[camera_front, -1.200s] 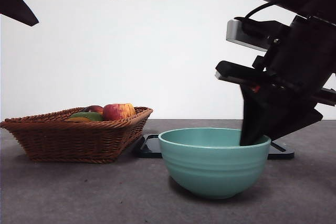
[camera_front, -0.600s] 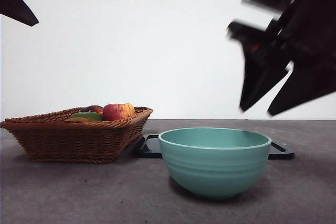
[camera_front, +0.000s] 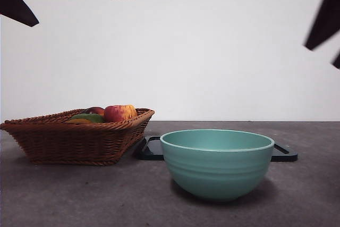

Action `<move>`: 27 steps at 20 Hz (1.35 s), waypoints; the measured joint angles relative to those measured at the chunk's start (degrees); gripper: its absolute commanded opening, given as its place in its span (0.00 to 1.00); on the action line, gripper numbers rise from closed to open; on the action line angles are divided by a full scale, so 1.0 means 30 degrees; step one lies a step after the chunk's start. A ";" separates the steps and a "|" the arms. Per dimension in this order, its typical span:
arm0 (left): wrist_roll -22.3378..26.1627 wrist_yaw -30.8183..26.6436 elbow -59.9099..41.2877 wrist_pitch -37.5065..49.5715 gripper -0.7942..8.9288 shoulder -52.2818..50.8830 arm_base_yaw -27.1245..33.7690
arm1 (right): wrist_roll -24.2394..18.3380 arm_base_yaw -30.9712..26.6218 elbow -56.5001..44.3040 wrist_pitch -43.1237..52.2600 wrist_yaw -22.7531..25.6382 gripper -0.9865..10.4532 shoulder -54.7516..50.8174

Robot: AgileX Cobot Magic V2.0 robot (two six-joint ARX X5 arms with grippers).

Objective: Pick up the wifruite, put it on the bowl, pick up the plate, put it on desk

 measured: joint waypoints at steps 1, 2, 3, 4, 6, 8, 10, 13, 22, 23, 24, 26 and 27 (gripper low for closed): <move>0.0000 0.0000 0.0000 0.0000 0.44 0.0000 0.0000 | 0.0000 0.0000 0.0000 -0.0729 -0.0255 0.29 -0.0219; 0.0000 0.0000 0.0000 0.0000 0.44 0.0000 0.0000 | 0.0000 0.0000 0.0000 -0.1231 -0.0277 0.29 -0.0393; 0.0000 0.0000 0.0000 0.0000 0.44 0.0000 0.0000 | 0.0000 0.0000 0.0000 -0.1472 -0.0277 0.29 -0.0546; 0.0000 0.0000 0.0000 0.0000 0.44 0.0000 0.0000 | 0.0000 0.0000 0.0000 -0.1472 -0.0277 0.29 -0.0627; 0.0000 0.0000 0.0000 0.0000 0.44 0.0000 0.0000 | 0.0000 0.0000 0.0000 -0.1450 -0.0277 0.29 -0.0685; 0.0000 0.0000 0.0000 0.0000 0.44 0.0000 0.0000 | 0.0000 0.0000 0.0000 -0.1443 -0.0277 0.29 -0.0685; 0.0000 0.0000 0.0000 -0.0007 0.43 0.0000 0.0000 | 0.0000 0.0000 0.0000 -0.1443 -0.0277 0.29 -0.0685; 0.0000 0.0000 0.0000 -0.0007 0.42 0.0000 0.0000 | 0.0000 0.0000 0.0000 -0.1443 -0.0277 0.29 -0.0678; 0.0000 0.0000 0.0000 -0.0015 0.09 0.0000 0.0000 | 0.0000 0.0000 0.0000 -0.1333 -0.0619 0.09 -0.0678; 0.0000 0.0007 0.0000 -0.0015 0.09 0.0000 0.0000 | 0.0000 0.0000 0.0000 -0.1326 -0.0619 0.09 -0.0685; 0.0000 0.0007 0.0000 -0.0015 0.09 0.0000 0.0000 | 0.0000 0.0000 0.0000 -0.1326 -0.0619 0.09 -0.0678; 0.0000 0.0000 0.0000 -0.0015 0.09 0.0000 0.0000 | 0.0000 0.0000 0.0000 -0.1326 -0.0619 0.09 -0.0678; 0.0000 0.0000 0.0000 -0.0015 0.09 0.0000 0.0000 | 0.0000 0.0000 0.0000 -0.1326 -0.0619 0.09 -0.0685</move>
